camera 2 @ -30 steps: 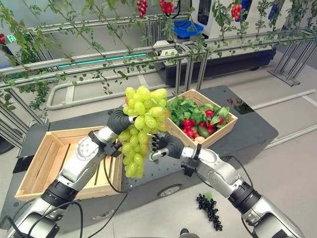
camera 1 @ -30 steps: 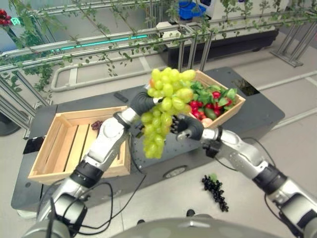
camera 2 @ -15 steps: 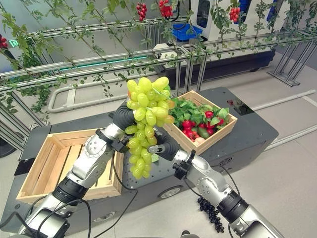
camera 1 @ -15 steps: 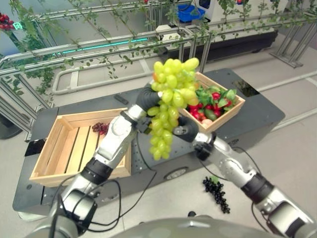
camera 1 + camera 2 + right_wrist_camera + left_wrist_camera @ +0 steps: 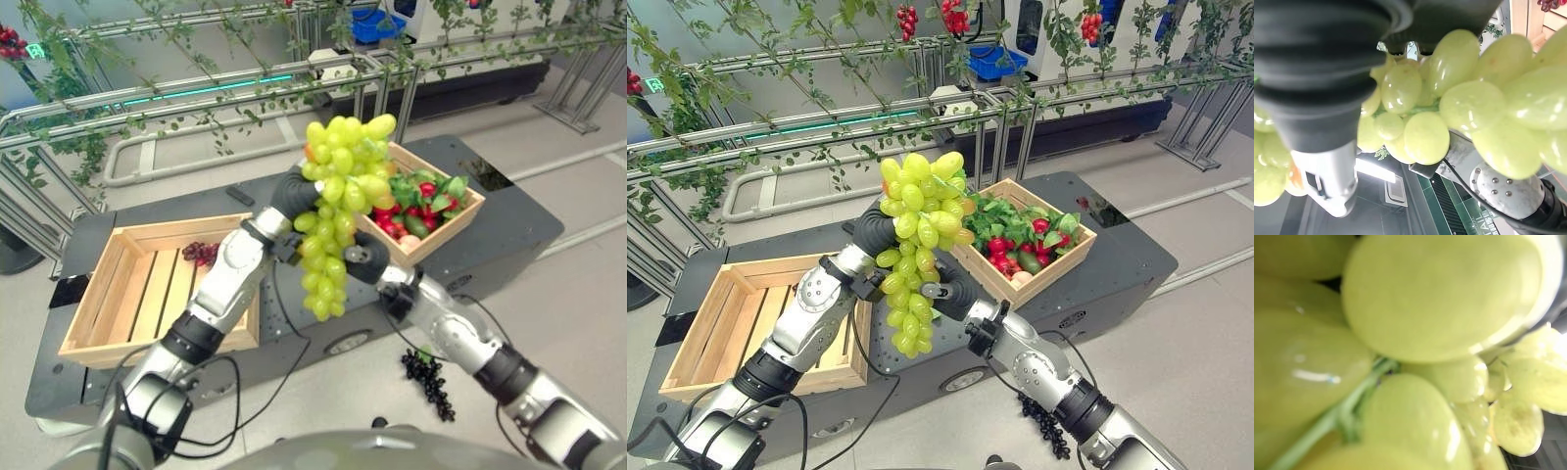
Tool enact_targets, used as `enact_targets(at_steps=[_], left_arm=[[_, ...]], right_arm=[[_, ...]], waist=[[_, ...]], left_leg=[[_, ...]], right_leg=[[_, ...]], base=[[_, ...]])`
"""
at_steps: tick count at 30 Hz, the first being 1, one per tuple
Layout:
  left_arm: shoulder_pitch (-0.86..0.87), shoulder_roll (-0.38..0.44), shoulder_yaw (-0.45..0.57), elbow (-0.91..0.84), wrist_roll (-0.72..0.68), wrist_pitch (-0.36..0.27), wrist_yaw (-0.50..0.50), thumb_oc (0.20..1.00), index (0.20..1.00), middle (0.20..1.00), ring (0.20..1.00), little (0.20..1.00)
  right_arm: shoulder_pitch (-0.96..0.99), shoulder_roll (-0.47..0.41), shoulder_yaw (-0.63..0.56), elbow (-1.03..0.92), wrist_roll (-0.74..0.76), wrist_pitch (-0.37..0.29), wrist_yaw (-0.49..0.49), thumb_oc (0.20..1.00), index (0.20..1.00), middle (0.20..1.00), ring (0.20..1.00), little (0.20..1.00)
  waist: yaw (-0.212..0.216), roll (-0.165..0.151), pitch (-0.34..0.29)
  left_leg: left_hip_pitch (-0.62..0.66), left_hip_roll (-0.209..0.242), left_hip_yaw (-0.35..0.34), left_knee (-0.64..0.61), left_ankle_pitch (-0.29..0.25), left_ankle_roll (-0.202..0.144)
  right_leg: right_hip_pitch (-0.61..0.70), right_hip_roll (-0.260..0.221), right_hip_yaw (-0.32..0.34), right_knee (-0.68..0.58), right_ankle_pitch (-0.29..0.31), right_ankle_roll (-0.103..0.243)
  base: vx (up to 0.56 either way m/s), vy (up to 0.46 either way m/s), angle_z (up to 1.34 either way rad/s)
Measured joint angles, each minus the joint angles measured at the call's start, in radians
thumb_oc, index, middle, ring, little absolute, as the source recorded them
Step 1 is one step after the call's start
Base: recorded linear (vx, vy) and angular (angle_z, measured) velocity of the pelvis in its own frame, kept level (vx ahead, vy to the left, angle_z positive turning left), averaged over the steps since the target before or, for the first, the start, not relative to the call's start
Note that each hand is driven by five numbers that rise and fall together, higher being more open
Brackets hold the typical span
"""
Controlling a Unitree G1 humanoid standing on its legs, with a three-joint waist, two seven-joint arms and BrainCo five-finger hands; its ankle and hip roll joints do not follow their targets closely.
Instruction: Pick up the fruits from the basket on one side to the basket on the other side
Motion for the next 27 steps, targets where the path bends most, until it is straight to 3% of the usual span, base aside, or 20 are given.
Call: enact_targets(at_steps=[2, 3, 4, 5, 27], left_arm=[[0.0, 0.001, -0.004, 0.0, 0.0, 0.0, 0.005, 0.2, 0.2, 0.2, 0.2, 0.2], [0.0, 0.001, -0.004, 0.0, 0.0, 0.0, 0.007, 0.2, 0.2, 0.2, 0.2, 0.2], [0.0, 0.001, -0.005, 0.0, 0.0, 0.0, 0.008, 0.2, 0.2, 0.2, 0.2, 0.2], [0.0, 0.001, -0.005, 0.0, 0.0, 0.0, 0.008, 0.2, 0.2, 0.2, 0.2, 0.2], [0.0, 0.002, -0.032, 0.0, 0.003, -0.004, -0.002, 0.2, 0.2, 0.2, 0.2, 0.2]], right_arm=[[-0.001, 0.0, 0.007, 0.0, 0.017, 0.001, -0.005, 1.0, 1.0, 1.0, 1.0, 1.0], [-0.001, 0.001, 0.013, 0.0, 0.028, 0.001, -0.007, 0.934, 0.934, 0.934, 0.934, 0.934], [-0.001, 0.001, 0.015, 0.0, 0.04, 0.003, -0.007, 0.504, 0.504, 0.504, 0.504, 0.504], [-0.001, 0.0, 0.016, 0.0, 0.046, 0.005, -0.007, 0.2, 0.2, 0.2, 0.2, 0.2], [-0.002, 0.001, 0.03, 0.012, 0.047, 0.008, -0.026, 0.2, 0.2, 0.2, 0.2, 0.2]], waist=[[0.001, 0.0, 0.0], [0.001, 0.0, 0.0], [0.002, 0.0, 0.0], [0.002, 0.001, 0.0], [0.015, 0.006, -0.003]], left_leg=[[0.0, 0.0, 0.0, 0.0, 0.0, 0.0], [0.0, 0.0, 0.0, 0.0, 0.0, 0.0], [0.0, 0.0, 0.0, 0.0, 0.0, 0.0], [0.0, 0.0, 0.0, 0.0, 0.0, 0.0], [-0.001, 0.0, -0.001, 0.0, 0.0, 0.0]], right_leg=[[0.0, 0.0, 0.0, 0.0, 0.0, 0.0], [0.0, 0.0, 0.0, 0.0, 0.0, 0.0], [0.0, 0.0, 0.0, 0.0, 0.0, 0.0], [0.0, 0.0, 0.0, 0.0, 0.0, 0.0], [-0.001, 0.0, 0.0, 0.0, 0.0, 0.0]], base=[[0.0, 0.0, 0.0], [0.0, 0.0, 0.0], [0.0, 0.0, 0.0], [0.0, 0.0, 0.0], [0.0, 0.0, 0.0]])
